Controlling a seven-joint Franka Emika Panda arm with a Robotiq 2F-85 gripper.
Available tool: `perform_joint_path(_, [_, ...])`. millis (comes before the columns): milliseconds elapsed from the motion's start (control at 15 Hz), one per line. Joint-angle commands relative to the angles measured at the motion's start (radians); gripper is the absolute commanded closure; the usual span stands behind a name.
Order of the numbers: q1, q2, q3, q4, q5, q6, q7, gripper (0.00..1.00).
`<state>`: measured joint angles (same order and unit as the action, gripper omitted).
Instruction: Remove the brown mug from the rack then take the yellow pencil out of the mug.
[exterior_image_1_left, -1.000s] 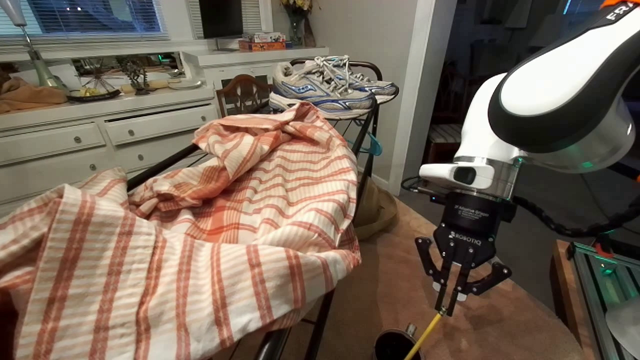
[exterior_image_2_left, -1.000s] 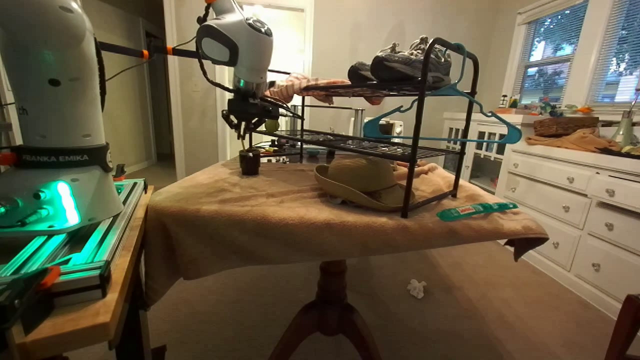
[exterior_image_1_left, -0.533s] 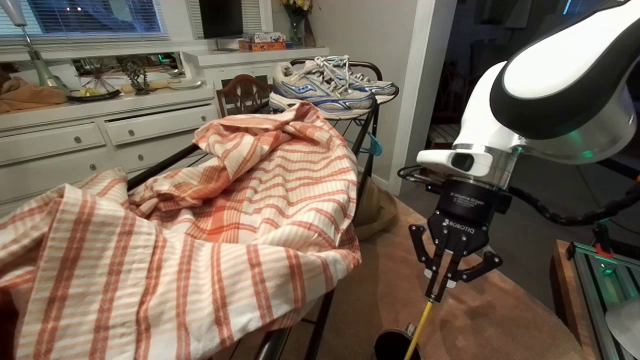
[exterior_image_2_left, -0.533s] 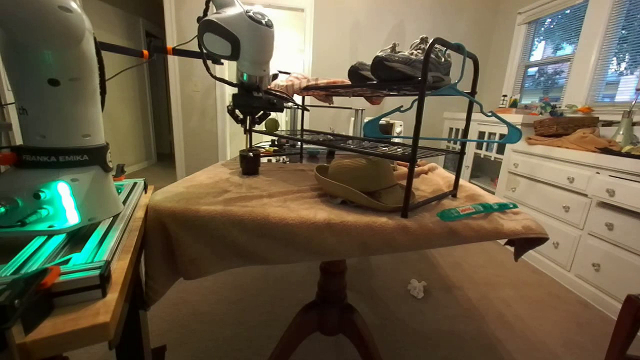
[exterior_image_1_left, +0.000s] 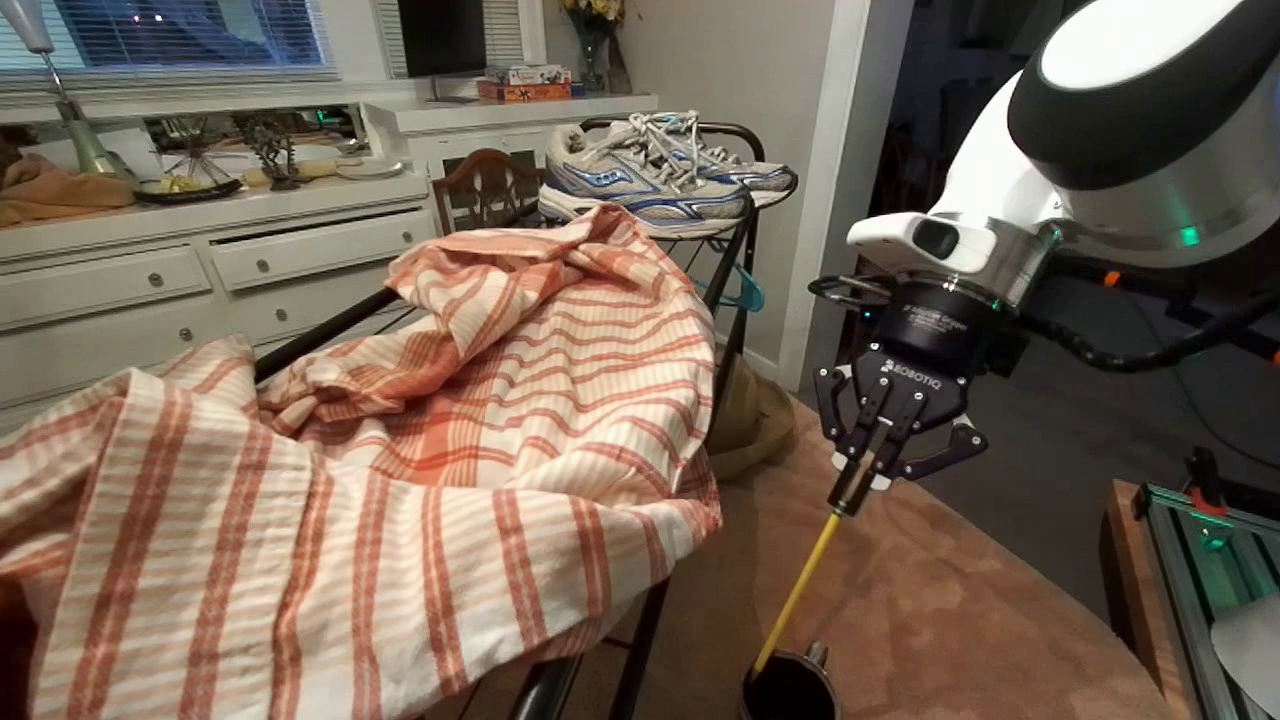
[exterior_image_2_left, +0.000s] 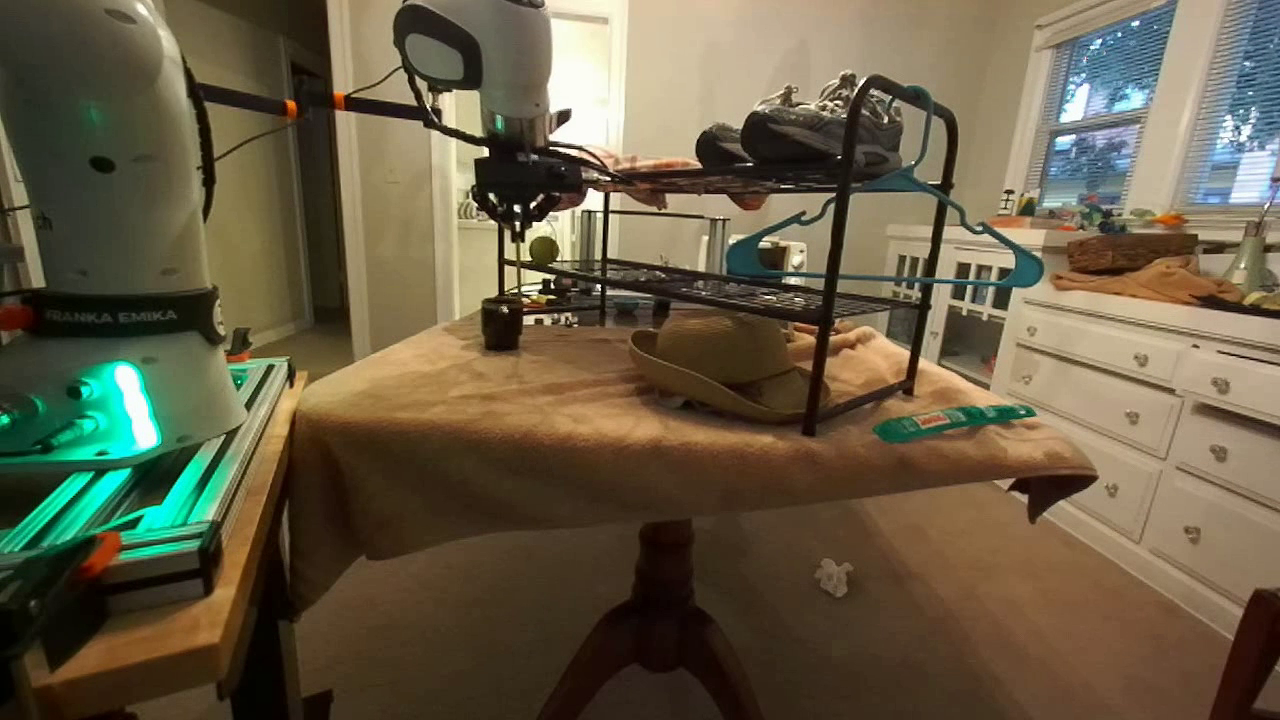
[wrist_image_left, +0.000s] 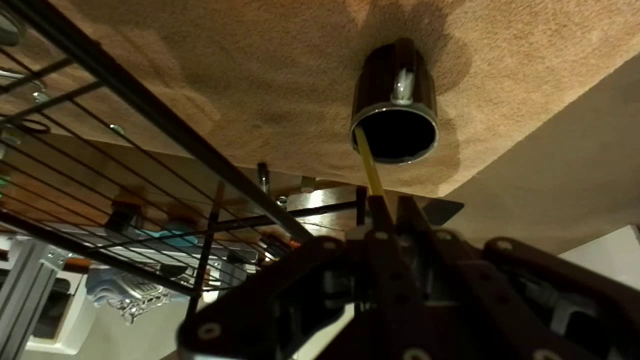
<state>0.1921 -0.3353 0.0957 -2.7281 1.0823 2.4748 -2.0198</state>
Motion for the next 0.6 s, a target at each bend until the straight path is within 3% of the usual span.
perform_joint_path(0, [-0.027,-0.095,-0.056,-0.03,0.025,-0.085,0.025,0.98])
perform_joint_path(267, [-0.068,-0.131,-0.115,-0.031,0.049,-0.193,0.04,0.98])
perform_joint_path(533, [-0.107,-0.105,-0.142,-0.037,0.088,-0.217,0.038,0.98])
